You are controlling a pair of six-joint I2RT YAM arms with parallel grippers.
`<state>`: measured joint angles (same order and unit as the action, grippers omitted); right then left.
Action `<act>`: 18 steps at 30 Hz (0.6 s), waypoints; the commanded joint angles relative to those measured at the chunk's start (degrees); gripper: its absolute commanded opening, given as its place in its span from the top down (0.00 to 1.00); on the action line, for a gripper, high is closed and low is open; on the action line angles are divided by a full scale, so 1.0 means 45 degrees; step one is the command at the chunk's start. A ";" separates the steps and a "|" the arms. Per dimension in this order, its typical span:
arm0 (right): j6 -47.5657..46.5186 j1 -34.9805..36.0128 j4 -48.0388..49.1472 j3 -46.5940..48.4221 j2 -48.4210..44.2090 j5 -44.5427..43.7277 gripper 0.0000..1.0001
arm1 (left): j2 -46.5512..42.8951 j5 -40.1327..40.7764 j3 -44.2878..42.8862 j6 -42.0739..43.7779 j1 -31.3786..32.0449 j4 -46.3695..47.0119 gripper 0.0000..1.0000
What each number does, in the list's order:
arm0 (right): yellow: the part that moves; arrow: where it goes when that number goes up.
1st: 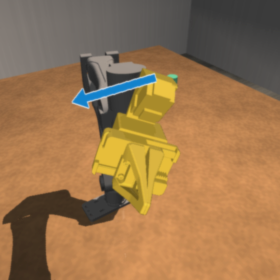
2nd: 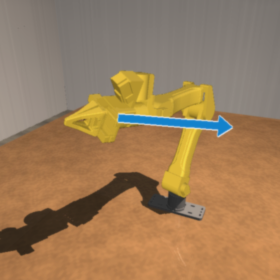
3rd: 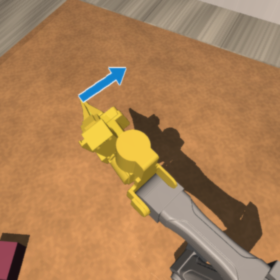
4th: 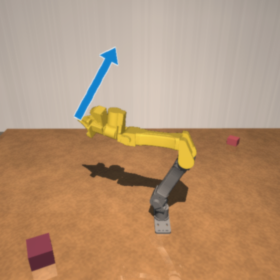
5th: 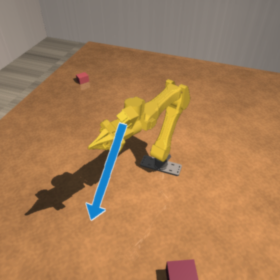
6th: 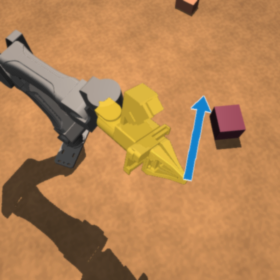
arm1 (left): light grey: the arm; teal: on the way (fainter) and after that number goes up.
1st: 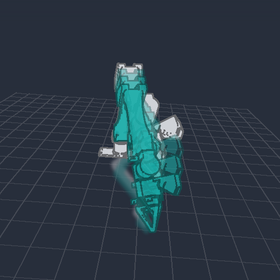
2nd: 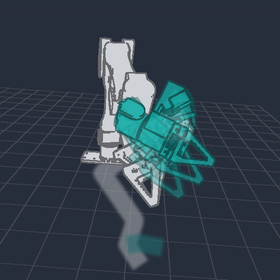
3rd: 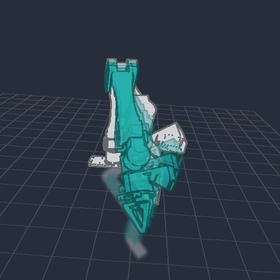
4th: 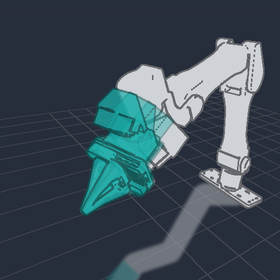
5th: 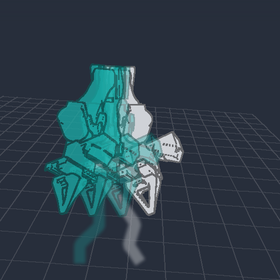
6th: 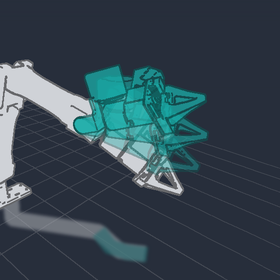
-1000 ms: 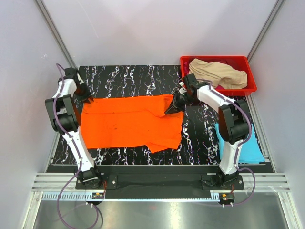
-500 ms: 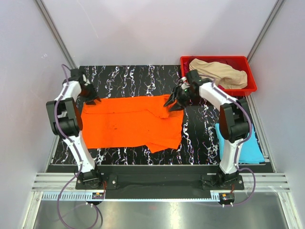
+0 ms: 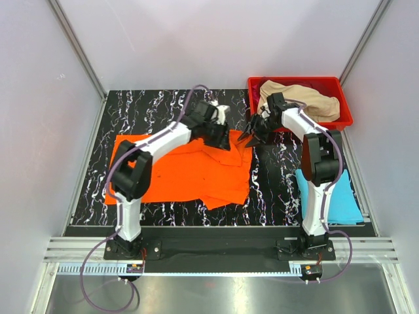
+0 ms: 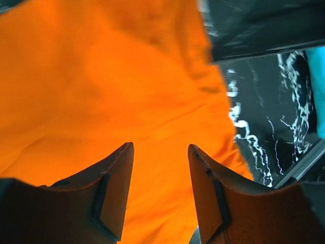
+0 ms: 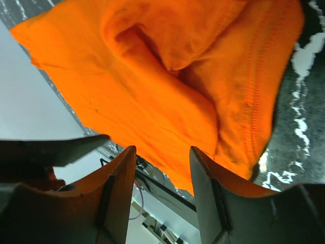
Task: Fold and stack the t-shirts
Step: Fold the tshirt
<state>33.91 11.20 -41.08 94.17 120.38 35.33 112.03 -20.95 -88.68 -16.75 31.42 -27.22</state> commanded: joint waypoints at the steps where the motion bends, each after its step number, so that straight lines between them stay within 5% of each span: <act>1: -0.0640 -0.0262 -0.0363 0.0128 -0.0420 -0.0389 0.47 | 0.0865 0.1233 -0.1092 0.0656 0.0594 0.0385 0.48; 9: -0.1110 -0.0263 -0.0032 -0.1375 -0.1164 -0.0410 0.47 | 0.0593 0.3092 0.0525 0.0422 0.1807 0.0873 0.37; 18: -0.1247 -0.0243 0.0067 -0.2001 -0.1769 -0.0312 0.48 | 0.1589 0.3719 -0.0096 0.0227 0.1983 0.0541 0.50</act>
<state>29.87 10.07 -41.63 85.21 117.21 33.91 117.99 -6.31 -86.46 -15.49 40.12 -26.52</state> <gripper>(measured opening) 0.522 0.513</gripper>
